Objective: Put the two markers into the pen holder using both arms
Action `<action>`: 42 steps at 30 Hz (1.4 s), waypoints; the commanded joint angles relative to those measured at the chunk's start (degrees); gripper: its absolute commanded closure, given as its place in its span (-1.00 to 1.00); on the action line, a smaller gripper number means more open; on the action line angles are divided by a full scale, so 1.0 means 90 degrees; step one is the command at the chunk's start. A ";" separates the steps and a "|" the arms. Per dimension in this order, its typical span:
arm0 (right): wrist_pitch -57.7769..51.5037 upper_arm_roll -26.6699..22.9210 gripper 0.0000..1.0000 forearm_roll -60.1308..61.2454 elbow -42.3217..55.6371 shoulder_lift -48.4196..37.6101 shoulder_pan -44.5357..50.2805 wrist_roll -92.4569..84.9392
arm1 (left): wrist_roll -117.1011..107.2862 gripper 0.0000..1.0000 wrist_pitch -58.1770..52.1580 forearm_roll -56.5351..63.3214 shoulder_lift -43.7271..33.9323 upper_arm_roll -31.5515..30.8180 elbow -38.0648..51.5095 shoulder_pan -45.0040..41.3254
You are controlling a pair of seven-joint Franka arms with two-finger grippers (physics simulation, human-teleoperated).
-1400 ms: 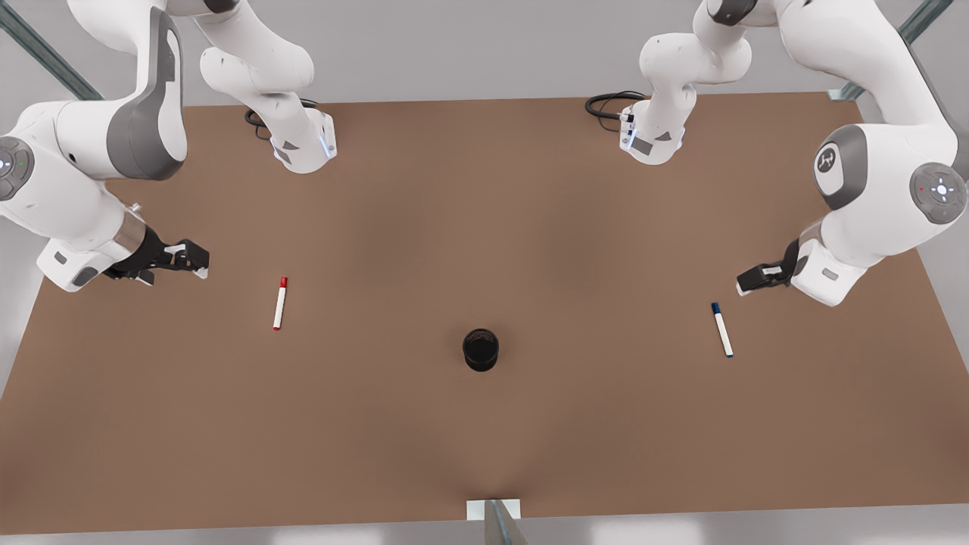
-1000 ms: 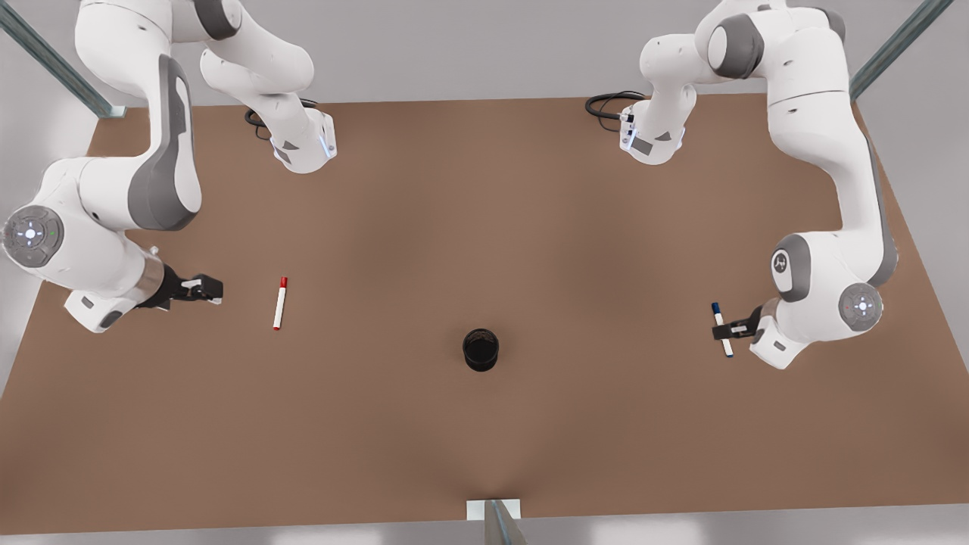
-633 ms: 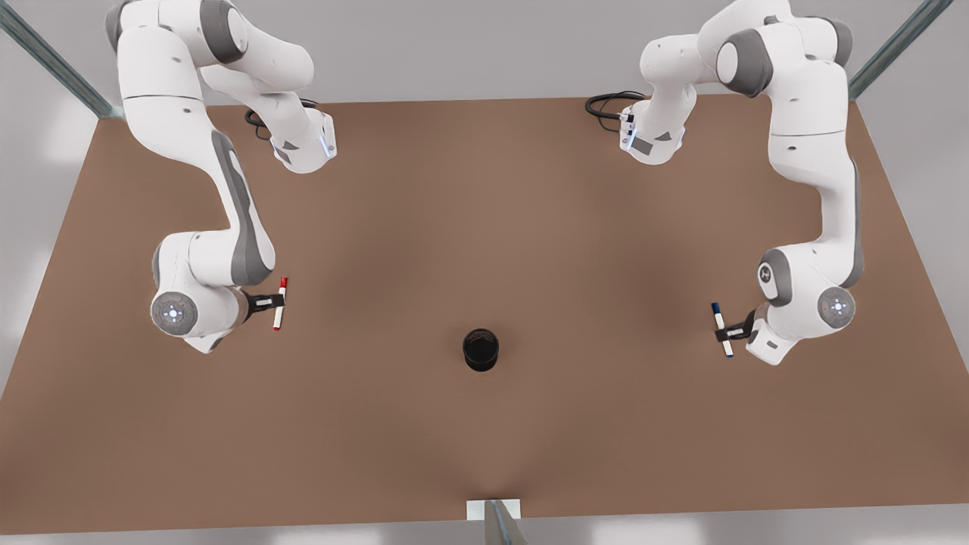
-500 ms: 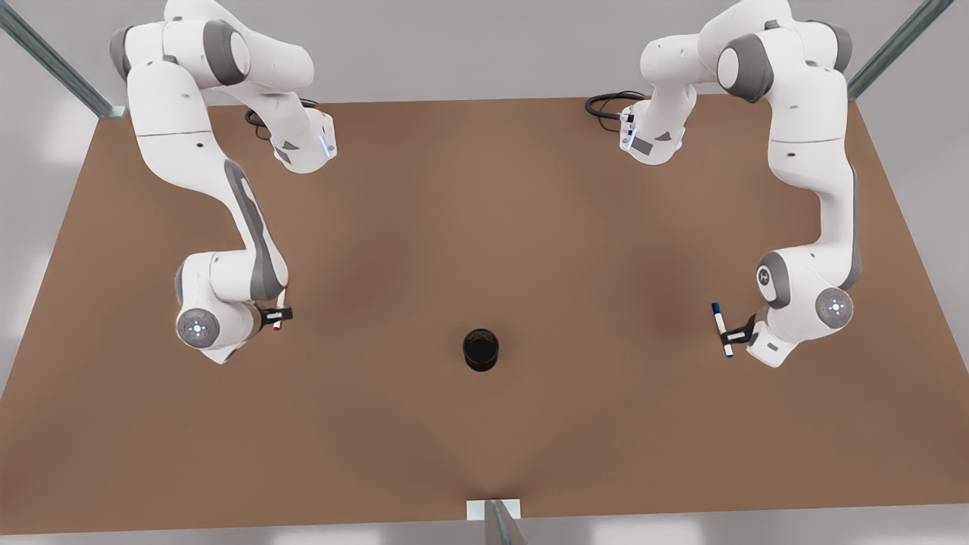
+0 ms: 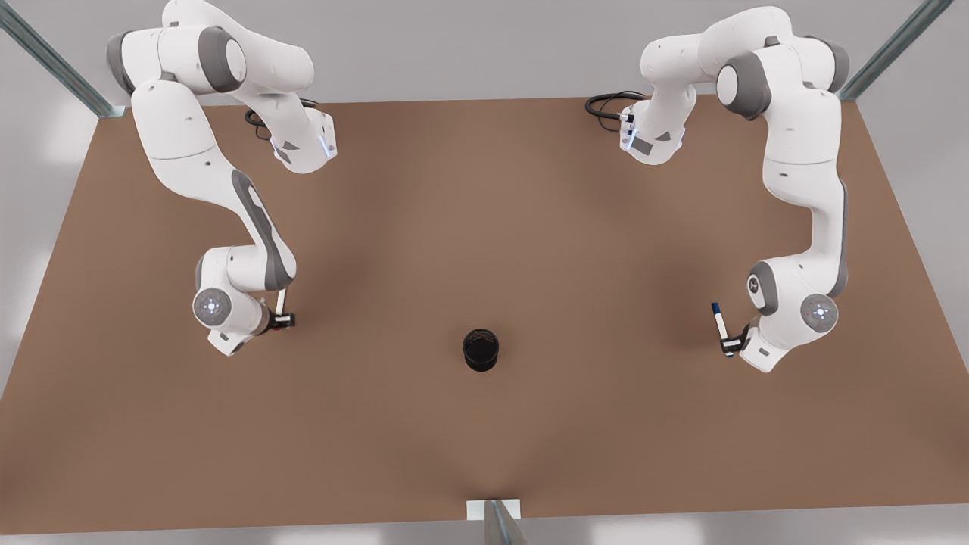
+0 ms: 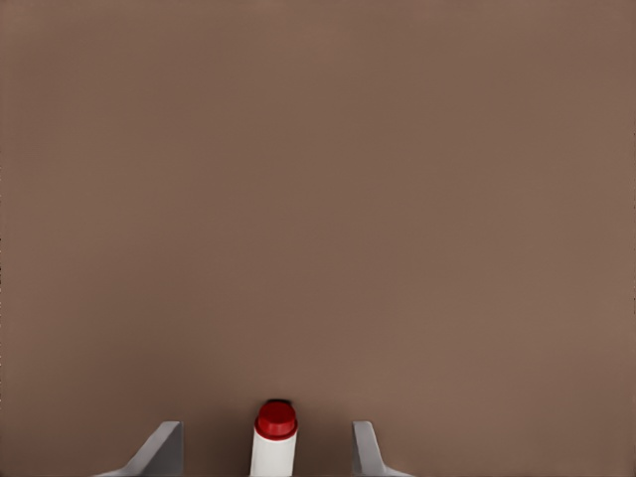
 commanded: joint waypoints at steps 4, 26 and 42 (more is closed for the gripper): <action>0.0440 -0.0001 -0.20 0.0001 -0.0054 -0.0032 0.0002 0.0143 | 0.0279 0.06 0.0219 0.0019 0.0093 -0.0004 0.0008 -0.0011; 0.1339 0.0126 0.44 0.0001 -0.0923 -0.0306 -0.0164 0.0114 | 0.0210 0.57 0.0464 0.0010 0.0249 -0.0004 0.0066 0.0018; -0.1941 0.1083 0.57 -0.0018 0.1487 -0.0814 -0.0105 0.0309 | 0.0259 0.57 -0.1323 0.0107 -0.0454 -0.0014 0.0769 -0.0343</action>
